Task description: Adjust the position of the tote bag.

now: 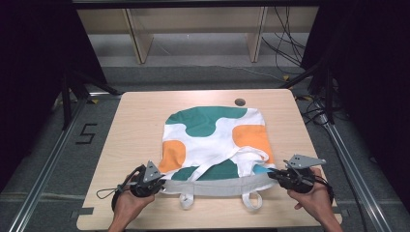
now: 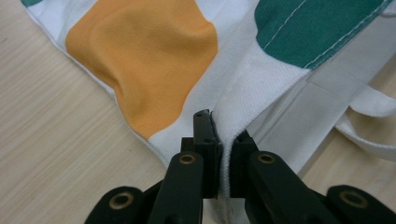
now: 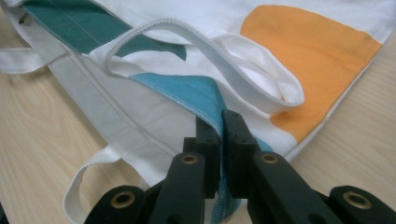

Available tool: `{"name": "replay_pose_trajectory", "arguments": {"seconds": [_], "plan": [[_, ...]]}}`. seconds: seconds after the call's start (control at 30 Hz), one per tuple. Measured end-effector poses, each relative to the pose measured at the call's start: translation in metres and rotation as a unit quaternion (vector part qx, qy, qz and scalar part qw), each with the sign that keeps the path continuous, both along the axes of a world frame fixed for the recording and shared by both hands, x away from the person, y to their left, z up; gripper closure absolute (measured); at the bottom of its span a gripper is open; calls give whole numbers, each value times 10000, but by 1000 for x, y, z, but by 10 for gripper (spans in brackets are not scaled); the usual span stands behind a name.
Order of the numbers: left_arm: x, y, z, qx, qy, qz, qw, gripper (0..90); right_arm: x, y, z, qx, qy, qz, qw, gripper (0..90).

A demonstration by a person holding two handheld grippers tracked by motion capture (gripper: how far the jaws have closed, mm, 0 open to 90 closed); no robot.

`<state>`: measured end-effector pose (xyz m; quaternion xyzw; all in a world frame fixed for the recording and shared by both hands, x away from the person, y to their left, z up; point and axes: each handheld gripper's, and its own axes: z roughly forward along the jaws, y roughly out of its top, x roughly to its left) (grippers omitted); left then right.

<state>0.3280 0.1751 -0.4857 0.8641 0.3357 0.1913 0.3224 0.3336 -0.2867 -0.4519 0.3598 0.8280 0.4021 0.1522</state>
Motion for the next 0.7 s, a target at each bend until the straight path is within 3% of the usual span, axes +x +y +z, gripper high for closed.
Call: {"name": "replay_pose_trajectory", "arguments": {"seconds": [0.07,0.2,0.27,0.3,0.33,0.4,0.7], "plan": [[-1,0,0,-114,61,-18,9999,859,-1,0,0,52,-10,-37,10000,865],[-3,0,4,-83,158,-192,9997,858,-3,-3,1,92,84,-87,9999,863],[-4,-1,4,-191,229,-171,9994,858,0,-7,1,46,-57,41,10000,863],[-4,-1,5,-146,219,-205,9994,857,-2,-8,2,145,94,29,9998,863],[-4,-2,4,-136,148,-203,9996,857,-2,-8,2,146,108,15,9998,862],[-6,-2,3,-118,227,-202,9995,857,-1,-8,2,44,145,36,9999,859],[-4,0,3,-108,178,-282,9994,852,-2,-8,1,4,115,56,9999,856]]}}
